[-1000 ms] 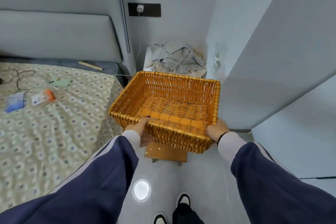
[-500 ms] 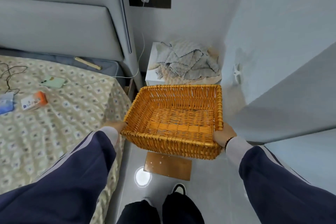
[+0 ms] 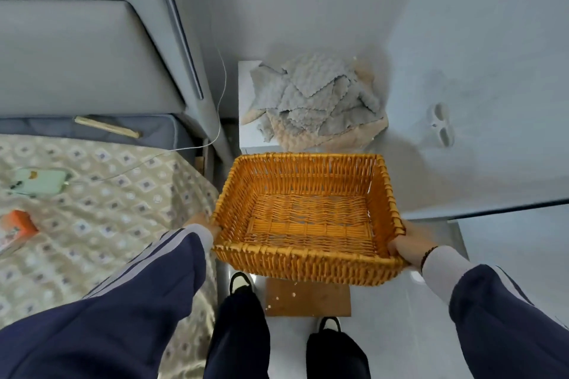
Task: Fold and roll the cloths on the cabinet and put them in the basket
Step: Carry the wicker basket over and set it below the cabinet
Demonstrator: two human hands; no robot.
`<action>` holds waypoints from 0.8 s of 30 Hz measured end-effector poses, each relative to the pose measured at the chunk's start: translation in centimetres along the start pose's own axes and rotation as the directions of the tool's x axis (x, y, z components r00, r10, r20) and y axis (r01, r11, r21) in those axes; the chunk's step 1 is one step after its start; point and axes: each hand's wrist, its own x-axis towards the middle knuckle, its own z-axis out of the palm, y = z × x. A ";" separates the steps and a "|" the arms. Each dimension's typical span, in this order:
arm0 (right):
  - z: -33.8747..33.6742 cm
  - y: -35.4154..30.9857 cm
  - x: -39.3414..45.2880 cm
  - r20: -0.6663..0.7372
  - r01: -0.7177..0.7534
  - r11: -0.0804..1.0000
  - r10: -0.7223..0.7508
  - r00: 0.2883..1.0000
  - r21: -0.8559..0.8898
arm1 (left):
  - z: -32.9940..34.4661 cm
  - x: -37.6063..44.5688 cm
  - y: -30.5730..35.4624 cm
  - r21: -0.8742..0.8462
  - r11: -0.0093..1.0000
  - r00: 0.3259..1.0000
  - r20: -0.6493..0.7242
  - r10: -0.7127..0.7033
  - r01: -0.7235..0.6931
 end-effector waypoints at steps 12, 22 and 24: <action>2.6 -1.0 10.4 0.088 -0.064 0.997 0.067 0.994 -0.035 | 2.3 9.3 1.2 0.409 0.910 0.996 0.081 0.041 -0.071; 6.8 3.0 23.3 0.175 -0.034 0.981 0.068 0.982 -0.189 | 11.3 17.6 -1.2 0.402 0.915 0.998 0.068 -0.007 -0.021; 7.3 3.3 24.1 0.176 -0.030 0.982 0.063 0.982 -0.185 | 12.0 17.9 -1.4 0.386 0.922 0.997 0.072 -0.011 -0.018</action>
